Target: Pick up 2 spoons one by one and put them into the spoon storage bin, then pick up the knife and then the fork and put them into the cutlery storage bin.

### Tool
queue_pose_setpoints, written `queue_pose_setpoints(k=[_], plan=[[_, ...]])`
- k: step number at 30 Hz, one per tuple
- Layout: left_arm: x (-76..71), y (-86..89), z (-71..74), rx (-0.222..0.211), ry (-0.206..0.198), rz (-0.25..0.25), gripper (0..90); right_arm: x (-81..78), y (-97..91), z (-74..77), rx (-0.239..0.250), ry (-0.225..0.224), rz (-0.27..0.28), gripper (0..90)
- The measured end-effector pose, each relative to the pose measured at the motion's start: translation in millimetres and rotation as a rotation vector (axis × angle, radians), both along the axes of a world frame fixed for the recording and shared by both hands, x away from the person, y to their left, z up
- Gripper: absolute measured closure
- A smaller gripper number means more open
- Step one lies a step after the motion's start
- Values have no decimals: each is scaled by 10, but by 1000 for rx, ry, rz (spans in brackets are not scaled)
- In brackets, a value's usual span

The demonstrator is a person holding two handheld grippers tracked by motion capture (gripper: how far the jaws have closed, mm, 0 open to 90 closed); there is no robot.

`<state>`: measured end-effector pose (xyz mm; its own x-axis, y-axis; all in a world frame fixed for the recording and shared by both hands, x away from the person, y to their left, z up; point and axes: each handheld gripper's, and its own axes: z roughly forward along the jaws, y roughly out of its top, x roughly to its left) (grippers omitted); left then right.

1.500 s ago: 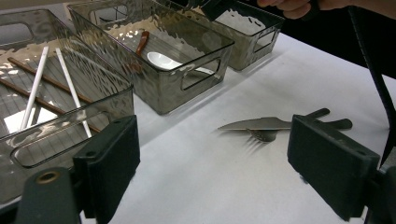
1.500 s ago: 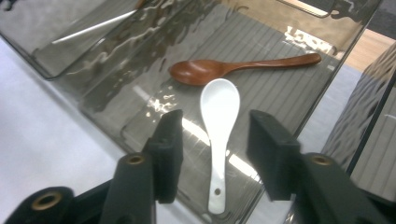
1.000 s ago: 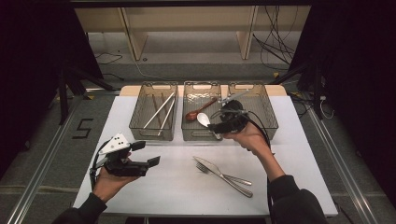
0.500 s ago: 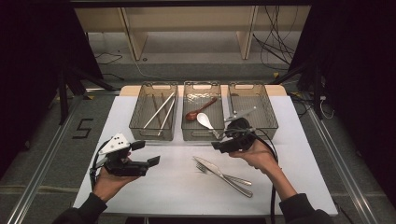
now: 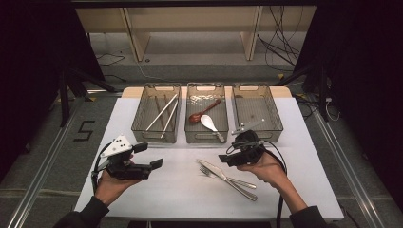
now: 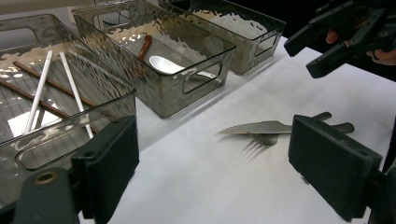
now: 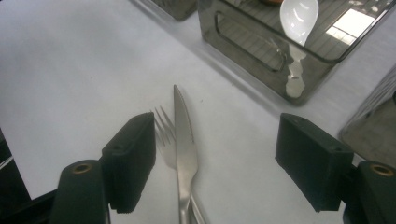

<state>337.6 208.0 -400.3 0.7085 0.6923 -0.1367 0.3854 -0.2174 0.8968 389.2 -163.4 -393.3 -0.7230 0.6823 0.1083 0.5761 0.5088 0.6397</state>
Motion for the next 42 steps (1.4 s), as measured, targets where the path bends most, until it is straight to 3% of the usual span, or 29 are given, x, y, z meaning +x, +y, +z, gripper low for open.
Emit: queue_pose_setpoints(k=[18,30,42], plan=[[8,-16,7,2,1,1,157,-210,12,-182,-78,77,57,302],[-6,-7,4,5,-3,0,157,-272,26,-243,-102,105,63,291],[-5,-15,8,2,-6,2,157,-311,55,-324,-153,152,89,408]])
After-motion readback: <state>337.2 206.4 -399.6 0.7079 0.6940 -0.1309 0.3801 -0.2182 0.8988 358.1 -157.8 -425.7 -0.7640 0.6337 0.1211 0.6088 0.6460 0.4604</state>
